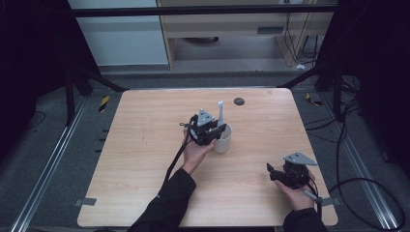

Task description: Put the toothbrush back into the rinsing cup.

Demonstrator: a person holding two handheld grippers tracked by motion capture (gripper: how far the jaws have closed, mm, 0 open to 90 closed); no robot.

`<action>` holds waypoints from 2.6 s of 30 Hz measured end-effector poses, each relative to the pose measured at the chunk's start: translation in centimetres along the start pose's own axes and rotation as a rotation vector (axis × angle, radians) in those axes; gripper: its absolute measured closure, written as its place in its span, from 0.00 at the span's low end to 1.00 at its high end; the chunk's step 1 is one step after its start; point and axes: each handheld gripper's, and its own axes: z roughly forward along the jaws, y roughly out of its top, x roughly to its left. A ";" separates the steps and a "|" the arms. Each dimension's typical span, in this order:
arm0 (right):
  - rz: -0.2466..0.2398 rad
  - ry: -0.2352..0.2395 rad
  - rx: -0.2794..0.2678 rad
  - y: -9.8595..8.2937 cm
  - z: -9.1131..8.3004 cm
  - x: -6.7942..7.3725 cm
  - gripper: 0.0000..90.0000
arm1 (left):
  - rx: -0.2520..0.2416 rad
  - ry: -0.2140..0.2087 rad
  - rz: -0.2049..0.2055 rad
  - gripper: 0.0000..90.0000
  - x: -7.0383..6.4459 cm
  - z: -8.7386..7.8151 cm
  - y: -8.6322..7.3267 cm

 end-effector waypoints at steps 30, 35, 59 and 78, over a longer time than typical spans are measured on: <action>-0.001 -0.008 -0.002 0.0 -0.1 0.0 0.29 | 0.012 0.020 0.031 0.62 0.6 -1.9 -0.3; 0.005 -0.008 -0.006 0.1 -0.2 0.0 0.28 | 0.030 0.031 0.043 0.59 0.8 -3.0 -0.2; 0.001 -0.023 -0.011 0.0 -0.5 0.0 0.28 | 0.097 0.104 0.069 0.47 4.0 -11.3 -4.2; -0.004 -0.020 -0.001 -0.1 -0.3 0.1 0.24 | 0.166 0.241 -0.050 0.37 8.3 -17.4 -10.4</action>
